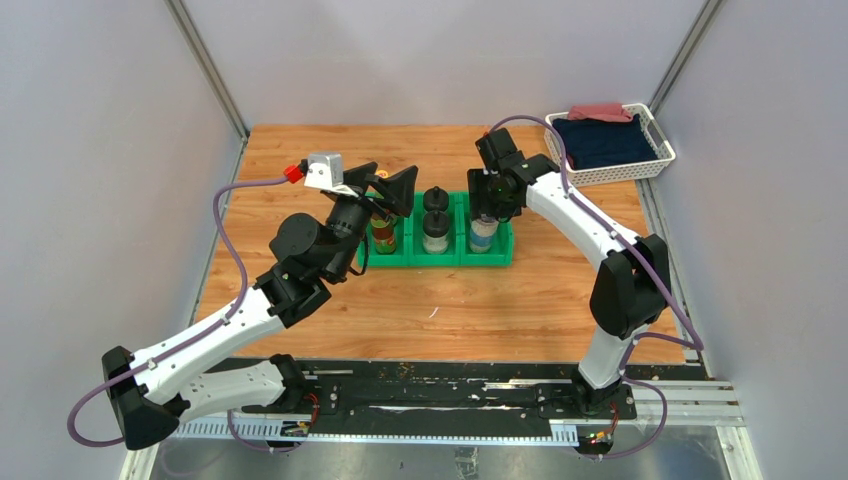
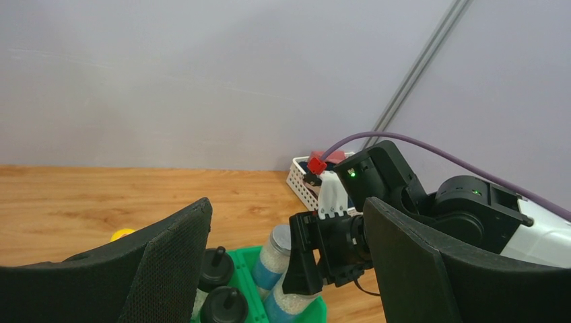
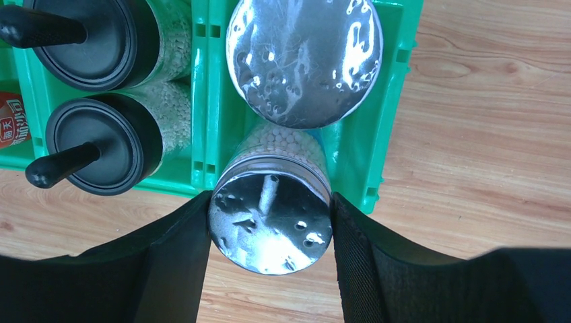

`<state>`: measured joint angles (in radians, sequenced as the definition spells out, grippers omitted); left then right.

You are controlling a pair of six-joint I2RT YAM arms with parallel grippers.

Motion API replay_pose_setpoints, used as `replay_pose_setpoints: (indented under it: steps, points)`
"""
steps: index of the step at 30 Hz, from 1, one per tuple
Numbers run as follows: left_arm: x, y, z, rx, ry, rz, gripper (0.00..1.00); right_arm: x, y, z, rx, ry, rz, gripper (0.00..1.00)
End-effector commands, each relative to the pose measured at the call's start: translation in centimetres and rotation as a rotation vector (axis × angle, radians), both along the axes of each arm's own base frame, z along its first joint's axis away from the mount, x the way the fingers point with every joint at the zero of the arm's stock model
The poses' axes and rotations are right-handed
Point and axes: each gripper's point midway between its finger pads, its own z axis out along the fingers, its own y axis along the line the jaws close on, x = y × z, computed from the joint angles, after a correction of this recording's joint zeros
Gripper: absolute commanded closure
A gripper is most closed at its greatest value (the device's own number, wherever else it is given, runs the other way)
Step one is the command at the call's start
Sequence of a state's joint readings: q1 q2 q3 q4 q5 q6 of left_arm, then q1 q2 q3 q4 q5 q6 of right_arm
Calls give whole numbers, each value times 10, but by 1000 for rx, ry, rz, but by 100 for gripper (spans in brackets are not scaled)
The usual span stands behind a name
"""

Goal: Organize the condiment bottles
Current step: Place the bottle in the storage box.

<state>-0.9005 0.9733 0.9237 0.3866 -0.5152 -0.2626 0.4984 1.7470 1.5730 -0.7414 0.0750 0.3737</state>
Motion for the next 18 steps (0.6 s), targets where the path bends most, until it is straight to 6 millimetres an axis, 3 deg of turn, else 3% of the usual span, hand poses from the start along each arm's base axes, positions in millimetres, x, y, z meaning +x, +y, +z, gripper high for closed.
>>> replay_pose_setpoints:
  steps: [1, 18]
  points:
    - [-1, -4, -3, 2, 3, -9, 14, 7, -4, 7, 15, -40, -8, 100]
    - [0, -6, -4, 4, 5, -16, 14, 7, -8, 1, -12, -42, -7, 100]
